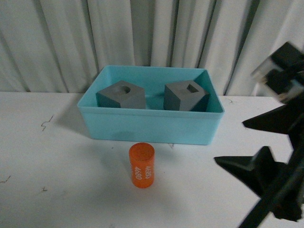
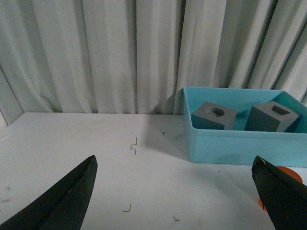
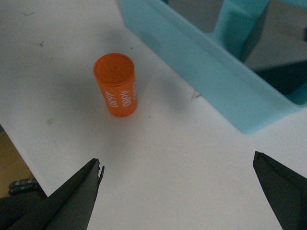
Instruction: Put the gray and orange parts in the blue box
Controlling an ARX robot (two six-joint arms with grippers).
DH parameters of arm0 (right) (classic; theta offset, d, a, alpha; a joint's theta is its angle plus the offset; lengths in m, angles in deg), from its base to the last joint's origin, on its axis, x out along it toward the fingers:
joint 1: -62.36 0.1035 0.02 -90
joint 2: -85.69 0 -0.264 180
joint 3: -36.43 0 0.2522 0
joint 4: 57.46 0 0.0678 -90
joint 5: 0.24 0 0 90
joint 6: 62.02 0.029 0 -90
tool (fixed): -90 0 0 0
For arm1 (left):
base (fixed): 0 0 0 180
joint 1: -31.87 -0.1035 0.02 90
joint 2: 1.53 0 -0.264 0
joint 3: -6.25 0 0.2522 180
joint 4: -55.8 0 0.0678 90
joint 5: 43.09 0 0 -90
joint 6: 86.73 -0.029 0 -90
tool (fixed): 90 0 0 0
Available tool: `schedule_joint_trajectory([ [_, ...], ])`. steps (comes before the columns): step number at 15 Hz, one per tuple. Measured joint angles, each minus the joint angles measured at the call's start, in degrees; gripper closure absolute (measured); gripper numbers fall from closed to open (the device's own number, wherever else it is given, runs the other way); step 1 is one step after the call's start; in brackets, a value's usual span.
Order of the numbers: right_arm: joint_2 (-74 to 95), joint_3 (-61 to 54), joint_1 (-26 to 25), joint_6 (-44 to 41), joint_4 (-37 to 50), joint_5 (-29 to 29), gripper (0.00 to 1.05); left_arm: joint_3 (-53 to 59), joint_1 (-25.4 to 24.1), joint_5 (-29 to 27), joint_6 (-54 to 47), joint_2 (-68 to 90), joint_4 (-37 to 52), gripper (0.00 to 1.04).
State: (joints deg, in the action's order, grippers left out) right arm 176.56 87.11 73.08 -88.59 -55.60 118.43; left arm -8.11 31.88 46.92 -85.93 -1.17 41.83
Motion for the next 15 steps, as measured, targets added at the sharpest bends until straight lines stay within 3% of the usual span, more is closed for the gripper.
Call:
schedule_joint_trajectory([
  [7,16.2,11.9,8.9,1.5,1.8,-1.7,0.06,0.0,0.0,0.0,0.0,0.0,0.0,0.07],
  [15,25.2,18.8,13.8,2.7,3.5,-3.5,0.06,0.0,0.0,0.0,0.0,0.0,0.0,0.07],
])
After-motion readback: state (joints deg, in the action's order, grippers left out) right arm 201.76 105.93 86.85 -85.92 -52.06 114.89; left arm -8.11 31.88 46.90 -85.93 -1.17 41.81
